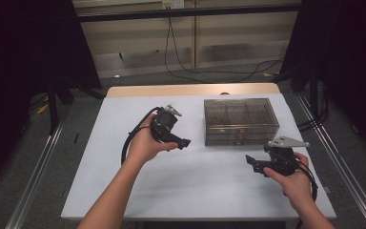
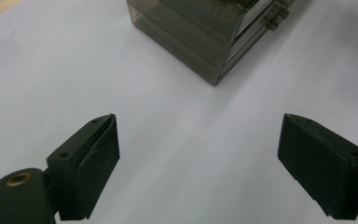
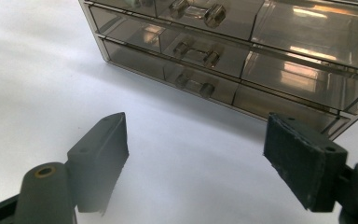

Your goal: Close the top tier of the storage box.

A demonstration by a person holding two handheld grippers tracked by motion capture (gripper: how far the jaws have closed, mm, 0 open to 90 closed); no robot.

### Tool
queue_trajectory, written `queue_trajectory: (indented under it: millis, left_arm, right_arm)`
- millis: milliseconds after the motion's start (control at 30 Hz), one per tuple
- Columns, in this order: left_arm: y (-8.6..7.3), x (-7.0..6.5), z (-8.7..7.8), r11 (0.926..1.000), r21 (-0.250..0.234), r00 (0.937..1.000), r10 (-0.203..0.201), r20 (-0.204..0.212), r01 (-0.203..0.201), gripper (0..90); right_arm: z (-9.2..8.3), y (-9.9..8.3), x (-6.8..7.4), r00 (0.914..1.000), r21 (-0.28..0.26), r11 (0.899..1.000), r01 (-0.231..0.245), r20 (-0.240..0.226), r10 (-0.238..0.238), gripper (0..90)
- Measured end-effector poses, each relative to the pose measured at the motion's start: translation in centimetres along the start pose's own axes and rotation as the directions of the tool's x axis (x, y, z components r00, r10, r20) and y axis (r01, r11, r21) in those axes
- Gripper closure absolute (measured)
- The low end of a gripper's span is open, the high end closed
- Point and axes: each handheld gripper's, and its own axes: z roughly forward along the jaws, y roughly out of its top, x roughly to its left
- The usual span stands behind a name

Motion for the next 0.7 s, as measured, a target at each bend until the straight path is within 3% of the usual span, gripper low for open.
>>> queue_trajectory:
  millis: [467, 700]
  left_arm:
    - [-2.3, 0.8, -0.3, 0.9995, -0.022, 0.9995, -0.021, -0.022, 0.02, 12.1]
    - [-3.3, 1.0, -0.4, 0.9989, -0.036, 0.9995, -0.03, -0.014, 0.03, 11.7]
  right_arm:
    - [-0.2, -0.3, -0.2, 1.0, 0.003, 1.0, 0.001, 0.003, -0.001, 20.4]
    - [-0.2, -0.4, -0.3, 1.0, 0.001, 1.0, -0.001, 0.006, 0.001, 19.5]
